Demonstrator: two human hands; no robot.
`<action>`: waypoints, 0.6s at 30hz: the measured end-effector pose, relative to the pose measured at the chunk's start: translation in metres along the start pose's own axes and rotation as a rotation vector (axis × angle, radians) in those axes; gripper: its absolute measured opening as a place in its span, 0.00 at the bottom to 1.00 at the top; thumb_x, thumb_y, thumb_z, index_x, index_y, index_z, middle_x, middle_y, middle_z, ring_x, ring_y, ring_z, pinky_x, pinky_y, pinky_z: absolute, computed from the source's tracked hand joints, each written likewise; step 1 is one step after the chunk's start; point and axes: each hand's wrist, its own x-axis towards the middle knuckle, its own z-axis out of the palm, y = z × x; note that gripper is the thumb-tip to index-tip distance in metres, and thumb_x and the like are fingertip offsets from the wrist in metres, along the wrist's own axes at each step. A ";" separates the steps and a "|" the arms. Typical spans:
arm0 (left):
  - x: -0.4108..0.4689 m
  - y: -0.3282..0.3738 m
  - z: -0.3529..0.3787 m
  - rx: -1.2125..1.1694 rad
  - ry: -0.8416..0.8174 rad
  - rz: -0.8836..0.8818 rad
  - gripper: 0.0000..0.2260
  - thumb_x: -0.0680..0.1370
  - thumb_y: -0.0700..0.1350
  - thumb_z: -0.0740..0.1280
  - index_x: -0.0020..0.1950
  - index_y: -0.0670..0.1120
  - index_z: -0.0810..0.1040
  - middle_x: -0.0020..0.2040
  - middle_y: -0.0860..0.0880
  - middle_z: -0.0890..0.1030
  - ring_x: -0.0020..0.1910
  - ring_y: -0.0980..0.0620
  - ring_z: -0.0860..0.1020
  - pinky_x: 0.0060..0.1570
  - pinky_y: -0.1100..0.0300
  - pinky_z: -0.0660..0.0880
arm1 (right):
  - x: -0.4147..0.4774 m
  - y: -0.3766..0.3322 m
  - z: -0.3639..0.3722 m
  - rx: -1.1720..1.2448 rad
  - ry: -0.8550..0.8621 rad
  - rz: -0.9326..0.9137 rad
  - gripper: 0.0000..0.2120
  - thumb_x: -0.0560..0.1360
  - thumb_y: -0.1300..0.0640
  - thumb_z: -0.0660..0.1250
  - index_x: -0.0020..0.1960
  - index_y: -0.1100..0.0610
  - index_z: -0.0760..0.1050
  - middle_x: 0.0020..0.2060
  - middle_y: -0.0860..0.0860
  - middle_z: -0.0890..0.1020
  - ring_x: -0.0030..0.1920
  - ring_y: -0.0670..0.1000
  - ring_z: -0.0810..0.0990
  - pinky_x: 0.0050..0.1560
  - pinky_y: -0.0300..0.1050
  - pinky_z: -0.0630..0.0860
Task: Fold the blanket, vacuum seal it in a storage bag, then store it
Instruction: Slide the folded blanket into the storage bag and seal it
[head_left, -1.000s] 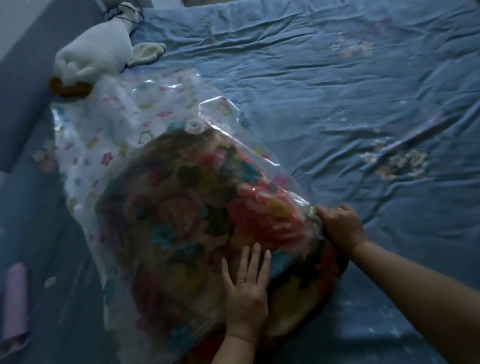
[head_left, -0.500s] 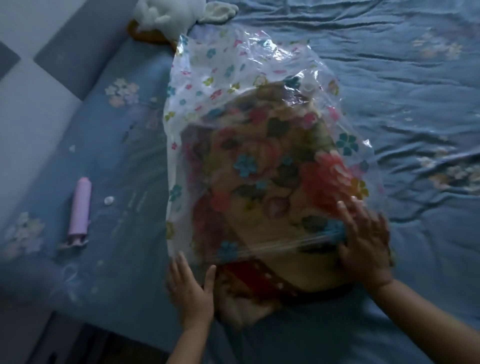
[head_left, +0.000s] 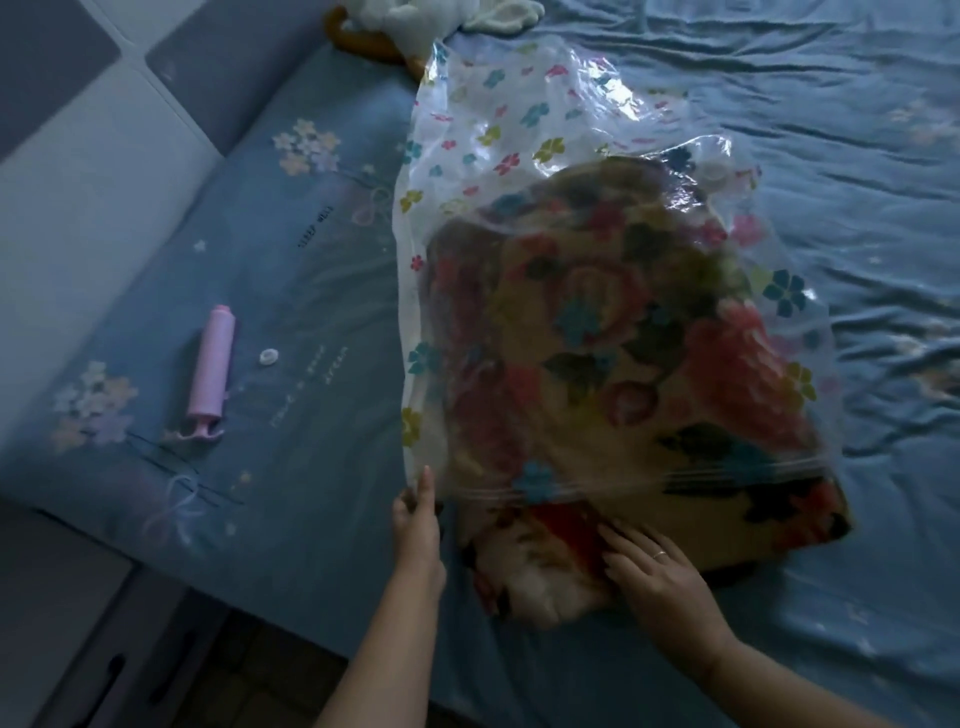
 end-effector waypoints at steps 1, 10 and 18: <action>0.003 -0.001 -0.002 -0.017 -0.016 -0.002 0.19 0.78 0.58 0.65 0.61 0.46 0.72 0.61 0.47 0.76 0.60 0.47 0.75 0.65 0.48 0.71 | 0.002 -0.005 -0.005 0.017 0.059 0.036 0.24 0.83 0.49 0.50 0.43 0.56 0.82 0.53 0.54 0.84 0.54 0.55 0.83 0.65 0.46 0.65; 0.001 -0.002 -0.033 0.119 0.013 -0.027 0.10 0.81 0.46 0.64 0.44 0.42 0.76 0.49 0.40 0.80 0.48 0.44 0.78 0.54 0.49 0.75 | 0.113 -0.055 -0.011 -0.096 -0.193 0.188 0.42 0.69 0.28 0.53 0.77 0.47 0.54 0.76 0.54 0.58 0.76 0.59 0.54 0.71 0.63 0.50; -0.006 0.001 -0.029 -0.084 -0.242 -0.284 0.21 0.81 0.58 0.57 0.58 0.43 0.77 0.44 0.46 0.83 0.41 0.50 0.82 0.46 0.55 0.78 | 0.092 -0.067 0.013 -0.089 -0.396 0.393 0.54 0.61 0.21 0.49 0.74 0.44 0.29 0.75 0.54 0.32 0.74 0.57 0.29 0.69 0.67 0.31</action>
